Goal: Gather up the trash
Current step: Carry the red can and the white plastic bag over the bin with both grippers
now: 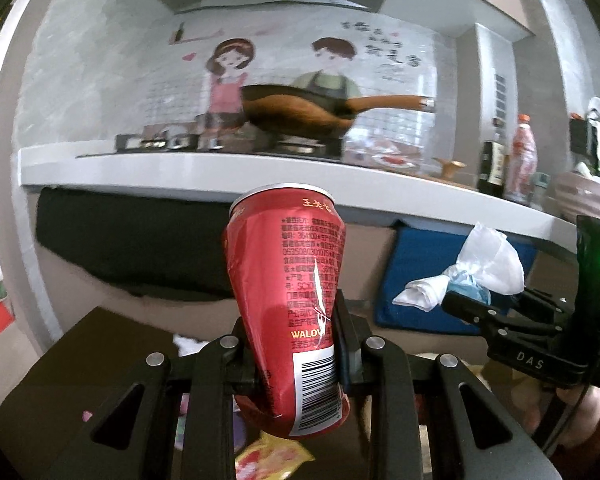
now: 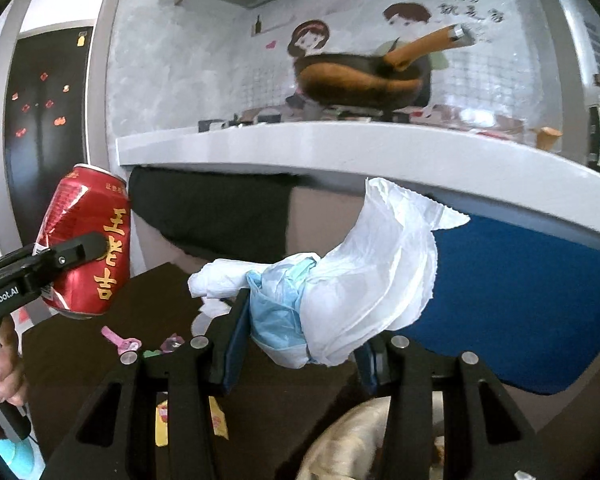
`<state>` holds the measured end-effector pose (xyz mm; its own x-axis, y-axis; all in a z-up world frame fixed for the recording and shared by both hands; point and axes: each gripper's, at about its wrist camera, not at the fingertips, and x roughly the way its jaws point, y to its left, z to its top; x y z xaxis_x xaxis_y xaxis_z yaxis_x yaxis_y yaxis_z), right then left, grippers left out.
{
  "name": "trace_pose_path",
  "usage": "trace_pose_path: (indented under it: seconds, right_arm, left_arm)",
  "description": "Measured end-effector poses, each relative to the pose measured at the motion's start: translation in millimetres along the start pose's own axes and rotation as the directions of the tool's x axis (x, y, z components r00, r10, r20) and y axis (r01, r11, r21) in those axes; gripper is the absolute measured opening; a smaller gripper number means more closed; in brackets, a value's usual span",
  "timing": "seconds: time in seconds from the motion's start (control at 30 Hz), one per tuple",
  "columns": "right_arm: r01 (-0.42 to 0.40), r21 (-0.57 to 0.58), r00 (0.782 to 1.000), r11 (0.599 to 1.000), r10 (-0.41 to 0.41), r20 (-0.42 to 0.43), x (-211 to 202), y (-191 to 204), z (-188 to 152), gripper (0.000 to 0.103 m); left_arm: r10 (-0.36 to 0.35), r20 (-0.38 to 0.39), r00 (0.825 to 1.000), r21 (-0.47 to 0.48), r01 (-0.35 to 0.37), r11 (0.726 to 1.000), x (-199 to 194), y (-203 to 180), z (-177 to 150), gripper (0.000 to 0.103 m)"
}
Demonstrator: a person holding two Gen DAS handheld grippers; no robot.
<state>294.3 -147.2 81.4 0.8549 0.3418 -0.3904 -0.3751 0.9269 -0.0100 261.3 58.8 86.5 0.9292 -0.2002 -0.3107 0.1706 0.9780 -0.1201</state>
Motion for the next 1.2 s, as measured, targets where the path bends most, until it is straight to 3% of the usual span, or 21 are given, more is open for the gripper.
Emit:
trace_pose_path:
  seconds: [0.27, 0.6, 0.9, 1.2]
  right_arm:
    - [0.097, 0.022, 0.994, 0.995, -0.098, 0.046, -46.9, -37.4, -4.2, 0.043]
    - [0.190, 0.077, 0.979, 0.979, -0.195, 0.062, -94.2, -83.1, -23.3, 0.043]
    - [0.224, 0.124, 0.971, 0.967, -0.232, 0.052, -109.7, -108.0, -45.2, 0.043]
    - [0.215, 0.155, 0.975, 0.964, -0.220, 0.017, -98.4, -120.4, -60.8, 0.043]
  left_arm:
    - [-0.104, 0.010, 0.995, 0.058, 0.103, 0.993, 3.4, -68.9, 7.0, 0.027]
    - [-0.201, -0.032, 0.979, 0.103, 0.203, 0.974, 15.5, -137.1, -5.8, 0.027]
    - [-0.247, -0.076, 0.966, 0.112, 0.254, 0.961, 30.5, -164.3, -23.0, 0.027]
    - [-0.261, -0.125, 0.957, 0.085, 0.273, 0.958, 51.0, -161.1, -41.7, 0.027]
